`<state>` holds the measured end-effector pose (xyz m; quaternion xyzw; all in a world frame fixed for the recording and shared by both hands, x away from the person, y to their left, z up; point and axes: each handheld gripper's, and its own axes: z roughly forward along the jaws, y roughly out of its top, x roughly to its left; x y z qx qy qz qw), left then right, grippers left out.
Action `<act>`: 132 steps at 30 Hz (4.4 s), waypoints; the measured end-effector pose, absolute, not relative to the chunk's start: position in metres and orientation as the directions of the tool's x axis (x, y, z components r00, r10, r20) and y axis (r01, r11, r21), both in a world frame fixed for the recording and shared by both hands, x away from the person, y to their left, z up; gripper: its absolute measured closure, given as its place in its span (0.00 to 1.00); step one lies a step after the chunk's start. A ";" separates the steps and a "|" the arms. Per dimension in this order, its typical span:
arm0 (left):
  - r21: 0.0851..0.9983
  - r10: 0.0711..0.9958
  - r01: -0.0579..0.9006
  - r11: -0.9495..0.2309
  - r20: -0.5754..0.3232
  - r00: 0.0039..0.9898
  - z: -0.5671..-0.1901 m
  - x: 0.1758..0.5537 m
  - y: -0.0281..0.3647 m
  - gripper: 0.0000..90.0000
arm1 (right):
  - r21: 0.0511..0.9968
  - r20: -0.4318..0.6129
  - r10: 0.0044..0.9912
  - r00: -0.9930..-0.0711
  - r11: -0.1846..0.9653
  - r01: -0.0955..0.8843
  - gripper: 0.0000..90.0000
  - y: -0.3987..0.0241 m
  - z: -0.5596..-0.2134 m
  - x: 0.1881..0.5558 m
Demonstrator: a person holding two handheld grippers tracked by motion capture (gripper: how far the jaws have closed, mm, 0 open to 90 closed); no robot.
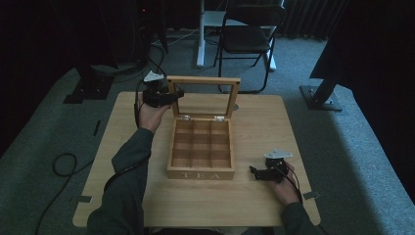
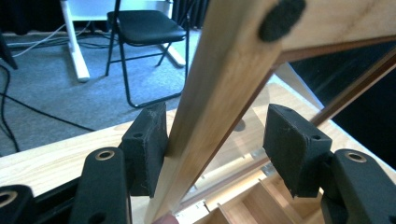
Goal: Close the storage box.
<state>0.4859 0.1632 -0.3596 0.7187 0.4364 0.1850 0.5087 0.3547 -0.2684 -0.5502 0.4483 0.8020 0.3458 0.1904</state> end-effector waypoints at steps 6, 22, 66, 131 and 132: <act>0.906 0.818 0.409 -0.111 -0.151 0.555 -0.355 0.471 0.165 0.45 | 0.725 0.004 0.851 -0.526 0.359 0.587 0.15 -0.268 -0.550 0.355; 0.915 0.861 0.391 -0.099 -0.117 0.494 -0.342 0.442 0.170 0.45 | 0.726 0.004 0.851 -0.526 0.359 0.587 0.15 -0.268 -0.550 0.355; 0.919 0.873 0.357 -0.168 -0.030 0.488 -0.353 0.404 0.160 0.57 | 0.726 0.003 0.851 -0.525 0.359 0.587 0.15 -0.268 -0.550 0.355; 0.876 0.862 0.469 -0.111 -0.150 0.484 -0.386 0.365 0.162 0.45 | 0.726 0.005 0.853 -0.522 0.356 0.588 0.15 -0.268 -0.550 0.355; 0.875 0.862 0.470 -0.114 -0.148 0.484 -0.386 0.365 0.162 0.45 | 0.726 0.005 0.853 -0.522 0.356 0.588 0.15 -0.268 -0.550 0.355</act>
